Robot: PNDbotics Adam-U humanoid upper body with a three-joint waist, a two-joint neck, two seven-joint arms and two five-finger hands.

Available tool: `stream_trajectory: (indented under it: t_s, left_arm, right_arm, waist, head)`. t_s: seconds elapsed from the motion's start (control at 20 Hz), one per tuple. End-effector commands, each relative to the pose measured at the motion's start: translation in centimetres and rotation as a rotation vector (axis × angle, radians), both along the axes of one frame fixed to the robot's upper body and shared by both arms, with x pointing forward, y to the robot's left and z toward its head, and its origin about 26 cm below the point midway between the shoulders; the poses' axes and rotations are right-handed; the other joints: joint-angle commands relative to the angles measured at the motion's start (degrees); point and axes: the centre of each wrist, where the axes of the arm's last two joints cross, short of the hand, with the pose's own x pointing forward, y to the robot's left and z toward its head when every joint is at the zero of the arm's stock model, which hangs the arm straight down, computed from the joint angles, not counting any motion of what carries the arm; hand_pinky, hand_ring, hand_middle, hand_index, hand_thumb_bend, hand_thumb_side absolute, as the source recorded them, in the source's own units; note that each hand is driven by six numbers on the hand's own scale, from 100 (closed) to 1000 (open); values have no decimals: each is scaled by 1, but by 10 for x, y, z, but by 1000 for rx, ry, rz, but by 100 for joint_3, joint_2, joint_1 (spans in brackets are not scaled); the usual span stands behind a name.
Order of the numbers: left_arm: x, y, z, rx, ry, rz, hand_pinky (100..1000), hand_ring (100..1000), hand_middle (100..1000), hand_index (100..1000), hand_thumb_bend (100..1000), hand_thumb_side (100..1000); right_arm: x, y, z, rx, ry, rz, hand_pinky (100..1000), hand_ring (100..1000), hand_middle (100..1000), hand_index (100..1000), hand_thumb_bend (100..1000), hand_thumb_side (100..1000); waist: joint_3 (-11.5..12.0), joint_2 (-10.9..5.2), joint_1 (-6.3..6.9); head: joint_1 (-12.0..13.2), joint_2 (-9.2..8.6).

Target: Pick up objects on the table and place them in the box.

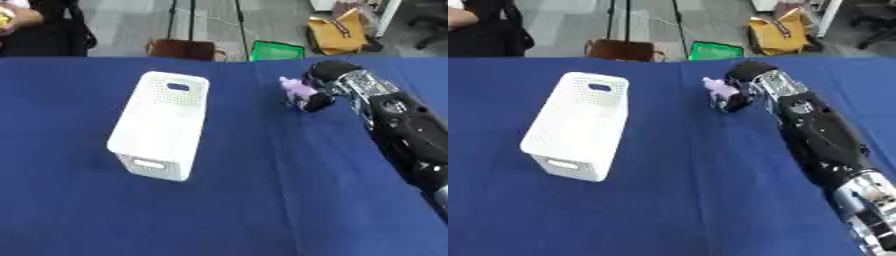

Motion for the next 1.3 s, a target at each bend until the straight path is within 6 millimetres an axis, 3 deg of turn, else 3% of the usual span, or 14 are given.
stream_trajectory:
  t_s: [0.05,0.3,0.65,1.05,1.3]
  left_arm:
    - [-2,1,8,-13,-136,-19,752,822,866,818,100,806]
    - [-2,1,8,-13,-134,-19,752,822,866,818,100,806]
    - [-2,2,7,-11,-131,-18,752,822,866,818,100,804]
    - [-2,2,8,-7,-132,-16,751,822,866,819,100,803]
    - [-2,2,8,-4,-131,-16,750,822,866,819,100,802]
  right_arm:
    - [0,-2,15,2,-71,4,873,813,491,648,177,663]
    - [0,0,16,19,-117,21,859,786,454,596,100,669]
    - [0,3,23,30,-150,42,856,780,439,579,100,679]
    - [-1,13,43,23,-180,90,853,772,424,566,100,682]
    - [-6,24,67,19,-224,150,848,762,407,549,100,688]
  waist:
    - [-8,-97,14]
    - [-20,-111,13]
    - [-47,-129,6]
    - [-82,-174,-10]
    - [-87,-198,-30]
  head:
    - [-14,-50]
    - [-8,-49]
    - [14,-34]
    - [36,-22]
    - [51,-3]
